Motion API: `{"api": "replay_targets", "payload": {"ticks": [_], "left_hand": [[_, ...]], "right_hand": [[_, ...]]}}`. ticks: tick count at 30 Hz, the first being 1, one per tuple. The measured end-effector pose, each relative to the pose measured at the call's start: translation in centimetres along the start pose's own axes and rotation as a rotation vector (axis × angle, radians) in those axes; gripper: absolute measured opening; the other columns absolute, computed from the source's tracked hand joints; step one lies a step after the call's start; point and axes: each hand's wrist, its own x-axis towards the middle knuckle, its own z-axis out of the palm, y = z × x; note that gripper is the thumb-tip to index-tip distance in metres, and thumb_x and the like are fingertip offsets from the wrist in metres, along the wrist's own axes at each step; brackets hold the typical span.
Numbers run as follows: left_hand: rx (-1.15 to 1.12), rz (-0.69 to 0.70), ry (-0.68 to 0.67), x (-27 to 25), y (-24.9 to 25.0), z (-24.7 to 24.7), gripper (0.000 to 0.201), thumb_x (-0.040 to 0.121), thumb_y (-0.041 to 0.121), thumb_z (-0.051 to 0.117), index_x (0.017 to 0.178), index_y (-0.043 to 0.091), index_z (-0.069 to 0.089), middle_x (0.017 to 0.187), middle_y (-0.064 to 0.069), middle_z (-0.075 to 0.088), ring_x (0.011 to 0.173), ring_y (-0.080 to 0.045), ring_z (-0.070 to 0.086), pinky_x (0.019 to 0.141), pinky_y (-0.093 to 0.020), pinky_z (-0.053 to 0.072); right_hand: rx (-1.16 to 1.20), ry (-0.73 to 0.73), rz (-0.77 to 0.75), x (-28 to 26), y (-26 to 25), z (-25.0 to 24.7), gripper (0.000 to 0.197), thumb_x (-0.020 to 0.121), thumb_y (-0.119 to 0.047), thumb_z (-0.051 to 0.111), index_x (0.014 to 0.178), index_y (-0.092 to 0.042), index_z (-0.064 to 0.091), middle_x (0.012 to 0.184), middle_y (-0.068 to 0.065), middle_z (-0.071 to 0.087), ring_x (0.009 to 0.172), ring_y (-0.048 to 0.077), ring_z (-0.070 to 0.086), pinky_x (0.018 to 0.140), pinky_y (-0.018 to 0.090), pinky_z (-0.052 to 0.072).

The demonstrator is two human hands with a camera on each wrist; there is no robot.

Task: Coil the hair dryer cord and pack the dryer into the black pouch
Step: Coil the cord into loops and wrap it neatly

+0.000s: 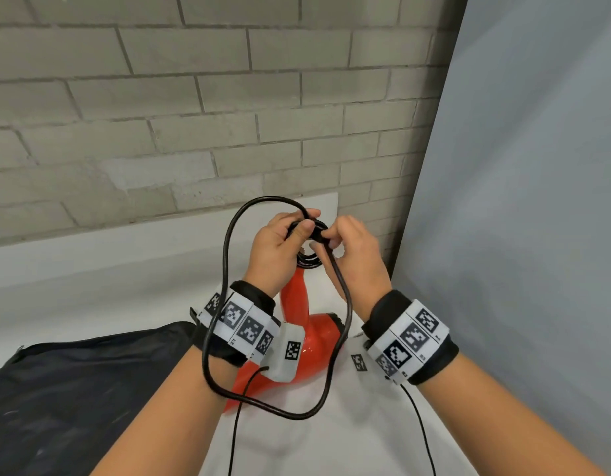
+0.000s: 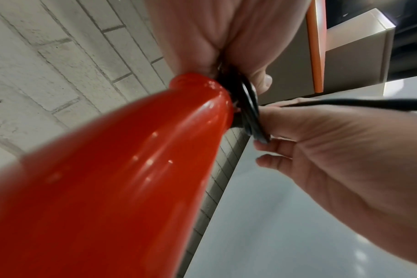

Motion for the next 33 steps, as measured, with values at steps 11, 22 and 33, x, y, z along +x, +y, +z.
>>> {"api": "replay_targets", "payload": {"ticks": [11, 22, 33], "left_hand": [[-0.084, -0.021, -0.137, -0.1, 0.7, 0.1, 0.020, 0.092, 0.005, 0.043, 0.103, 0.015, 0.057, 0.058, 0.002, 0.052, 0.047, 0.002, 0.050, 0.057, -0.008, 0.043], [-0.249, -0.138, 0.040, 0.6, 0.0, -0.8, 0.025, 0.093, 0.006, 0.041, 0.115, 0.011, 0.052, 0.066, -0.004, 0.047, 0.042, -0.001, 0.046, 0.046, -0.009, 0.038], [-0.157, -0.046, -0.101, 0.4, -0.1, 0.2, 0.028, 0.091, 0.006, 0.048, 0.109, 0.026, 0.054, 0.054, 0.012, 0.057, 0.044, 0.000, 0.046, 0.049, -0.011, 0.042]], "right_hand": [[0.354, -0.245, 0.081, 0.5, 1.5, 0.7, 0.028, 0.087, -0.008, 0.044, 0.104, -0.025, 0.030, 0.077, -0.009, 0.057, 0.066, 0.007, 0.058, 0.065, 0.026, 0.051], [-0.567, -0.963, 0.562, -4.8, 10.3, -1.2, 0.029, 0.096, -0.015, 0.035, 0.109, -0.003, 0.057, 0.112, 0.018, 0.061, 0.102, 0.030, 0.058, 0.089, 0.035, 0.045], [0.300, -0.428, 0.268, -0.4, 3.8, 0.4, 0.039, 0.090, -0.007, 0.051, 0.127, -0.019, 0.048, 0.118, -0.008, 0.055, 0.103, 0.004, 0.052, 0.077, 0.009, 0.038]]}}
